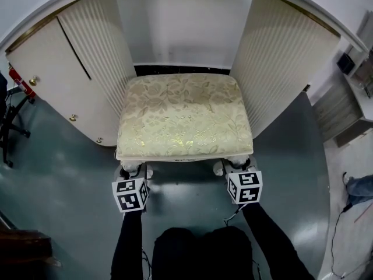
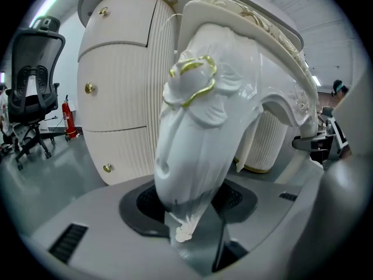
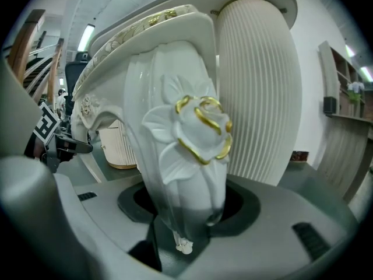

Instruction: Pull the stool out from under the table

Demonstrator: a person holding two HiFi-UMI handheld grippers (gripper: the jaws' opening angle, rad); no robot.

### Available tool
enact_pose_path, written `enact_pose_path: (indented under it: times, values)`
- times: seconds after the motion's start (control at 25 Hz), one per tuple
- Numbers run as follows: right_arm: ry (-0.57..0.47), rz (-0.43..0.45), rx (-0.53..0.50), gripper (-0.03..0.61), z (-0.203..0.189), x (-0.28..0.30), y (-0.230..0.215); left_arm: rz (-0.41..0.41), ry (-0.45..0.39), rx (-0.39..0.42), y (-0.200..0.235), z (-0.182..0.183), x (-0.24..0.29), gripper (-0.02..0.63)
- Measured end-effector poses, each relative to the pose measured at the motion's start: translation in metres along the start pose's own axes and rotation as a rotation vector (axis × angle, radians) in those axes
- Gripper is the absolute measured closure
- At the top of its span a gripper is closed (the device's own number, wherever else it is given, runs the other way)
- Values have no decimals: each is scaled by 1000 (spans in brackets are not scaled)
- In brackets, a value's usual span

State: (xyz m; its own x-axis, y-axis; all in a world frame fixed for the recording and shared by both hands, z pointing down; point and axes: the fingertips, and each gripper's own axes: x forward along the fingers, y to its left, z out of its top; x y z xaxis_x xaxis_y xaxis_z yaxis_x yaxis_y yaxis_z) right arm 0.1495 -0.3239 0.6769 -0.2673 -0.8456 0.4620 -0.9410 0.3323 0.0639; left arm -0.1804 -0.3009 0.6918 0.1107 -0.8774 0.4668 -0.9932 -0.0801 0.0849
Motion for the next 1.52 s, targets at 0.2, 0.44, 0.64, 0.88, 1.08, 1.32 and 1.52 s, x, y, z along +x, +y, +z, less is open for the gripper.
enact_pose_path:
  times: [0.2, 0.44, 0.64, 0.88, 1.08, 1.32, 1.52]
  values:
    - [14, 5, 2, 365, 1, -2, 0, -1, 14, -3, -1, 0, -4, 402]
    - [29, 8, 6, 365, 0, -4, 0, -3, 25, -4, -2, 0, -6, 402]
    - [39, 14, 3, 365, -2, -3, 0, 0, 23, -10, -2, -2, -6, 402]
    - [58, 17, 13, 365, -1, -6, 1, -3, 47, -10, -2, 0, -10, 402]
    - [70, 22, 13, 365, -2, -7, 2, -3, 56, -11, -2, -1, -11, 402]
    - [81, 30, 15, 365, -4, -6, 2, -2, 64, -10, -2, -2, -12, 402]
    - [89, 28, 17, 365, -4, -8, 2, -2, 74, -11, -2, -2, -13, 402]
